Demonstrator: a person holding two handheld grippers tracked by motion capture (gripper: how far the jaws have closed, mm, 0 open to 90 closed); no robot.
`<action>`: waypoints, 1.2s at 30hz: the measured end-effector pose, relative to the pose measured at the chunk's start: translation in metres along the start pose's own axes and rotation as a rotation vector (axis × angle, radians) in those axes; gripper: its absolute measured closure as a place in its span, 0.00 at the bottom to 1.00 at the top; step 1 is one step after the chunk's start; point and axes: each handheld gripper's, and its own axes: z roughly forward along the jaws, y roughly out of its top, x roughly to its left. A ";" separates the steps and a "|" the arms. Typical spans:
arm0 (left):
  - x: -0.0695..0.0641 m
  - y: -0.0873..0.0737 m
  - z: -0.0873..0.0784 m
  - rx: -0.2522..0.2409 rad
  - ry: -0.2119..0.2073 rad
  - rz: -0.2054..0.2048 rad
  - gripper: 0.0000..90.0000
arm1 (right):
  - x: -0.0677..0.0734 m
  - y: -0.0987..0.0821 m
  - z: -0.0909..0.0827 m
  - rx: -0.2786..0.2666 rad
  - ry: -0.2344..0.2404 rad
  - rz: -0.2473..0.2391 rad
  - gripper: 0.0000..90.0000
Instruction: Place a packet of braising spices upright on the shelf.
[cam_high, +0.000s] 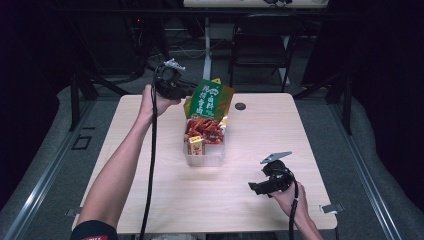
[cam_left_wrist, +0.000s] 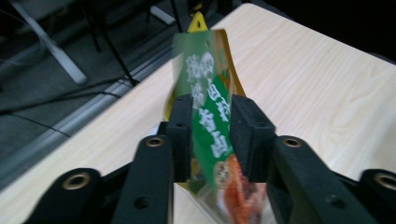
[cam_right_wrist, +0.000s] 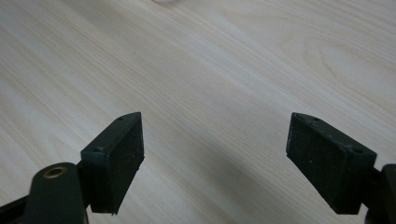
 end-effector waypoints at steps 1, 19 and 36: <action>0.001 -0.002 0.002 0.012 -0.016 -0.009 0.74 | 0.000 0.000 0.000 -0.003 0.004 0.003 0.21; 0.009 -0.043 0.056 0.164 -0.035 -0.101 0.63 | 0.002 -0.001 0.002 -0.038 0.009 0.032 0.21; -0.003 -0.054 0.057 0.056 -0.101 0.094 1.00 | 0.001 -0.001 0.002 -0.002 0.010 0.010 0.21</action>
